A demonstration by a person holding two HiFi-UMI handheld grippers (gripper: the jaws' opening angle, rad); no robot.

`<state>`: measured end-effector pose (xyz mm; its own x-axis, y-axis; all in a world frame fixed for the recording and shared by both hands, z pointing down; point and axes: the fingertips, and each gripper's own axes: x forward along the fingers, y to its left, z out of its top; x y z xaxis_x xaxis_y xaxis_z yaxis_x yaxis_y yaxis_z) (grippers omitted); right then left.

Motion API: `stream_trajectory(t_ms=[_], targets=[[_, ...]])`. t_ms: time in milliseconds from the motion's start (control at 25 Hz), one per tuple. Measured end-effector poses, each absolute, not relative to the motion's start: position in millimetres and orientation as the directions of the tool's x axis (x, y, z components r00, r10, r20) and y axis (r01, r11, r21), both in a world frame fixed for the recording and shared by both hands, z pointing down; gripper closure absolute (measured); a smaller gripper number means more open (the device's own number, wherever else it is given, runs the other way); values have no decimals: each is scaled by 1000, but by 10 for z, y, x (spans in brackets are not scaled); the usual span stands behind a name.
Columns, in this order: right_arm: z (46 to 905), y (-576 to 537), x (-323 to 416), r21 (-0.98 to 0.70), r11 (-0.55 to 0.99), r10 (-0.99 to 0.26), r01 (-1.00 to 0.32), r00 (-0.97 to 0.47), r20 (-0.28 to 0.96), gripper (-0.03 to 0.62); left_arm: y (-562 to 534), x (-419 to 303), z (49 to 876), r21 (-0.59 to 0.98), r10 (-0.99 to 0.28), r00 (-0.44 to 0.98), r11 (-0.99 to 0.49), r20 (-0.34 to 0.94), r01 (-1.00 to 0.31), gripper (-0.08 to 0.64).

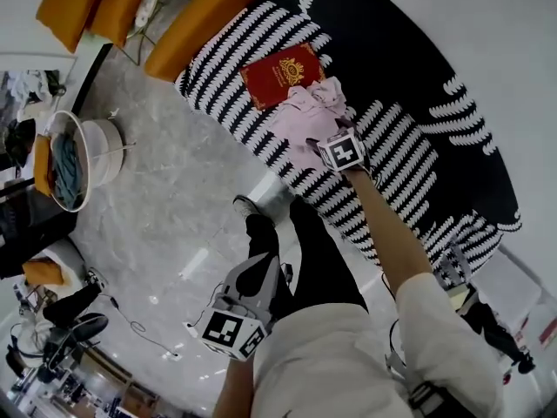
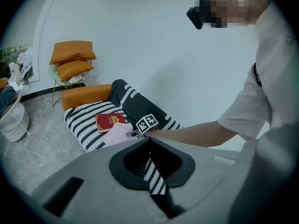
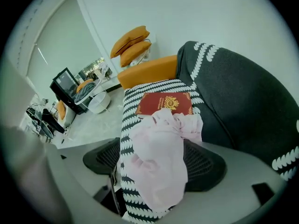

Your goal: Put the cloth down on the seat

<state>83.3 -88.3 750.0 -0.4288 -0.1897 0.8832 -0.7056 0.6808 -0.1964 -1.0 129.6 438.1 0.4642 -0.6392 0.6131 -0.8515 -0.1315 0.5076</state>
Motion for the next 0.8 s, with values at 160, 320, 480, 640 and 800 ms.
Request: stream_trajectory(t_ms=[160, 320, 480, 640, 800], targets=[[7061, -835, 786, -177, 710, -242, -682, -472, 848, 186, 1275, -18, 4241, 490, -658, 473, -177, 586, -853, 548], [6655, -667, 763, -181, 720, -267, -669, -509, 818, 187, 1278, -51, 4080, 474, -674, 476, -207, 565, -856, 548], [6275, -531, 765, -166, 720, -315, -673, -531, 787, 224, 1264, -78, 3947, 451, -685, 492, -259, 537, -854, 548], [5896, -351, 781, -132, 712, -370, -689, -529, 764, 322, 1274, -139, 3785, 433, -691, 515, -312, 507, -846, 548], [5555, -170, 803, -93, 701, -424, -707, -518, 743, 442, 1265, -187, 3664, 419, -693, 547, -370, 470, -829, 548]])
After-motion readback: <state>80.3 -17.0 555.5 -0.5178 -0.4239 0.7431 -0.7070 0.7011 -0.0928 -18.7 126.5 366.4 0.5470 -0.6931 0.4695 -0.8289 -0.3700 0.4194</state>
